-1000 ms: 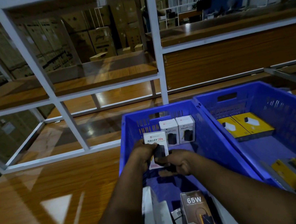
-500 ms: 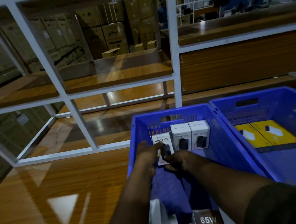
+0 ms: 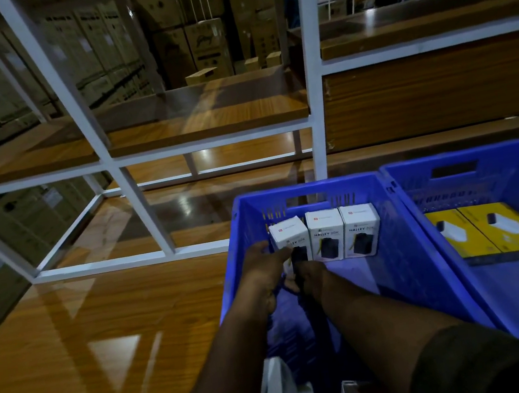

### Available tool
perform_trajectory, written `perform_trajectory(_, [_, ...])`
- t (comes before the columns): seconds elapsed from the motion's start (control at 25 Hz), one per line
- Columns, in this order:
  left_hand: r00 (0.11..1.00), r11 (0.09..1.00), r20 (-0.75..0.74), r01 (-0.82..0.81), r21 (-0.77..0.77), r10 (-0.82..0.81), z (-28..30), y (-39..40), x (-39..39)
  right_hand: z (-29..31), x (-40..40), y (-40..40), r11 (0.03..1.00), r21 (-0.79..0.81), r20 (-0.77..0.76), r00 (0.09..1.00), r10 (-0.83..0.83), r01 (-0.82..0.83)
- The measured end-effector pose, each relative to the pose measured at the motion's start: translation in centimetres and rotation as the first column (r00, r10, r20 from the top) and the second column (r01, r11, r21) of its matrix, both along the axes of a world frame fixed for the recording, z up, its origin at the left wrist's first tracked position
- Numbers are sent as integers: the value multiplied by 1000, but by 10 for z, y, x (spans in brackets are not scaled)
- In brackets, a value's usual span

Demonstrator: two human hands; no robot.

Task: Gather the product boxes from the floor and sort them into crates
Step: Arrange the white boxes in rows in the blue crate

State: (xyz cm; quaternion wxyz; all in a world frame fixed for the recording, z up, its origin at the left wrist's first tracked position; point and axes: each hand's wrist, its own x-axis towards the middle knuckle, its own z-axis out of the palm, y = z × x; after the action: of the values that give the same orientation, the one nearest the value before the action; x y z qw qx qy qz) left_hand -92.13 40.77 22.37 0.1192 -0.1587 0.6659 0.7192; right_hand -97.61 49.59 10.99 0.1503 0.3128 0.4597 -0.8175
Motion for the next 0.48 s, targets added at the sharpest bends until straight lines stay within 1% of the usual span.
perform_trajectory(0.04, [1000,1000,4,-1,1,1,1,0,0,12,4,-8,997,-38,-23,998,64,-65])
perform_trajectory(0.08, [1000,1000,5,-18,-3,18,1,0,0,23,6,-16,989,-29,-28,990,141,-142])
perform_trajectory(0.12, [999,999,-1,-38,-7,38,0,0,-1,26,9,-21,986,-7,-73,983,167,-168])
perform_trajectory(0.24, [995,995,-11,-100,21,100,-3,-2,-6,26,4,-31,972,74,-93,969,228,-221])
perform_trajectory(0.32, [993,992,-16,-115,46,116,-2,-4,-6,26,-2,-34,973,122,-117,971,209,-194])
perform_trajectory(0.36, [993,992,-18,-112,50,113,0,-5,-6,19,-8,-34,981,91,-132,974,183,-172])
perform_trajectory(0.48, [994,993,-12,-111,35,111,-1,-7,-8,14,-11,-40,995,-17,-114,989,93,-95])
